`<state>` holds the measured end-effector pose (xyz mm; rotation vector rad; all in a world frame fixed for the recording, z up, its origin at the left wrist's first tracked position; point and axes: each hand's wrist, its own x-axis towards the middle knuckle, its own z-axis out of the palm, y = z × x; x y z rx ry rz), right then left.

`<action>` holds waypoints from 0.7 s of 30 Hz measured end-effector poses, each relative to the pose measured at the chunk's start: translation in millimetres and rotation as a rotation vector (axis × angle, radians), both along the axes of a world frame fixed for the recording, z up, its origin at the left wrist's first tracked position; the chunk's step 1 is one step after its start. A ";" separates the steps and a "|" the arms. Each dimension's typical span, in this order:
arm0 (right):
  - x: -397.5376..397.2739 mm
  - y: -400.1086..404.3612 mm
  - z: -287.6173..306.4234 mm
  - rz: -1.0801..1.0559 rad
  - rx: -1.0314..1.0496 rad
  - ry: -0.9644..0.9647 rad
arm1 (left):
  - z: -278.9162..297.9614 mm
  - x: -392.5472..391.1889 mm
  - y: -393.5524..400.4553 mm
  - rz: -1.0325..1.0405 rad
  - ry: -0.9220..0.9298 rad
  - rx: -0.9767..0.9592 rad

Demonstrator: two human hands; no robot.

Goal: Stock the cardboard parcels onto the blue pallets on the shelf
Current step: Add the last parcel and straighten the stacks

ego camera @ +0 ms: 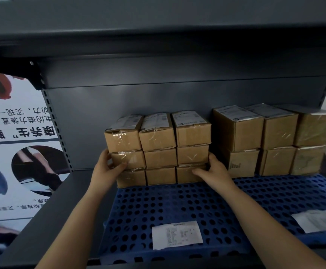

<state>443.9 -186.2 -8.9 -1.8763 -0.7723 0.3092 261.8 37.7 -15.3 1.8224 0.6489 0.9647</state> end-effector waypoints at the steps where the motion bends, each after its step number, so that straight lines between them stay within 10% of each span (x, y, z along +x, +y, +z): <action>1: -0.1 0.2 0.9 -0.002 0.003 -0.002 | 0.5 -0.2 -0.4 -0.006 0.001 -0.002; 21: 1.7 3.0 23.5 -0.018 0.249 -0.077 | 24.0 -3.0 8.0 -0.026 -0.137 0.022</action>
